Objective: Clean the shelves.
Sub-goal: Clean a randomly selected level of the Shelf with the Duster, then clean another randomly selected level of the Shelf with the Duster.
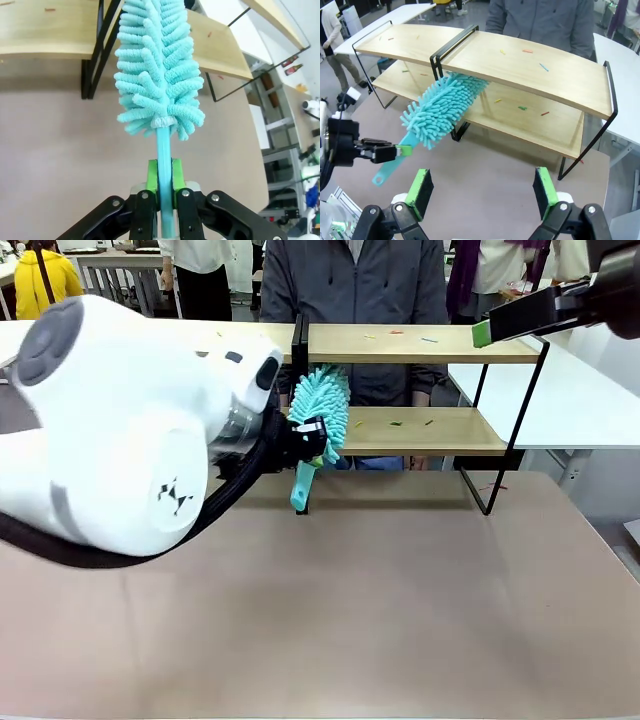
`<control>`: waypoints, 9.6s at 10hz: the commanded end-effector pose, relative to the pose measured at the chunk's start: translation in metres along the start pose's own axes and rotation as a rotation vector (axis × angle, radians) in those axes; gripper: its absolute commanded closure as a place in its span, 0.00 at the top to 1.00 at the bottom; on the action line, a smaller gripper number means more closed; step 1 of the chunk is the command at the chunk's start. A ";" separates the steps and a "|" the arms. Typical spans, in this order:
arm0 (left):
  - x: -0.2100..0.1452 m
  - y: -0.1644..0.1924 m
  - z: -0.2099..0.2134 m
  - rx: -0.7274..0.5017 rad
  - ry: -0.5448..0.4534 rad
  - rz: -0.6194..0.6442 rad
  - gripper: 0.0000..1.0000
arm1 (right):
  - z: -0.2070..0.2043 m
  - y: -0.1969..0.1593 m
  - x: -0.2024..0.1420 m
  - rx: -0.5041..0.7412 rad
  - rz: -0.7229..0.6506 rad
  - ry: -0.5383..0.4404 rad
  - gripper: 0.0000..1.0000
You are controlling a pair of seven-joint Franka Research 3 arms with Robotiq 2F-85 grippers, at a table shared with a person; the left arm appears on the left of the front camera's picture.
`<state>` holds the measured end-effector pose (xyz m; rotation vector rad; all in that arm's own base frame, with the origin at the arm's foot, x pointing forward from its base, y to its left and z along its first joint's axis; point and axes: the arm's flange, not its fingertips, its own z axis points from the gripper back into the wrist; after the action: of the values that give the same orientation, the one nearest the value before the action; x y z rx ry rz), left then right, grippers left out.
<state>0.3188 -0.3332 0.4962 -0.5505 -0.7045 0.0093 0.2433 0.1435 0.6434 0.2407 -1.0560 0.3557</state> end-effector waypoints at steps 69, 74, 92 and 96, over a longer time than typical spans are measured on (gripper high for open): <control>0.092 0.368 0.386 -0.550 -0.190 0.606 0.12 | -0.001 0.000 0.001 0.000 -0.002 -0.001 1.00; 0.014 0.323 0.349 -0.450 0.455 0.050 0.12 | -0.001 0.000 0.001 0.000 -0.002 -0.001 1.00; -0.026 0.169 0.125 0.091 0.781 -0.258 0.12 | -0.001 0.000 0.001 0.000 -0.002 -0.001 1.00; -0.014 0.154 0.061 0.182 0.575 -0.209 0.12 | -0.001 0.000 0.001 0.000 -0.002 -0.001 1.00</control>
<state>0.2775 -0.1557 0.4629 -0.3005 -0.1109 -0.3191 0.2432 0.1436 0.6434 0.2407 -1.0560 0.3561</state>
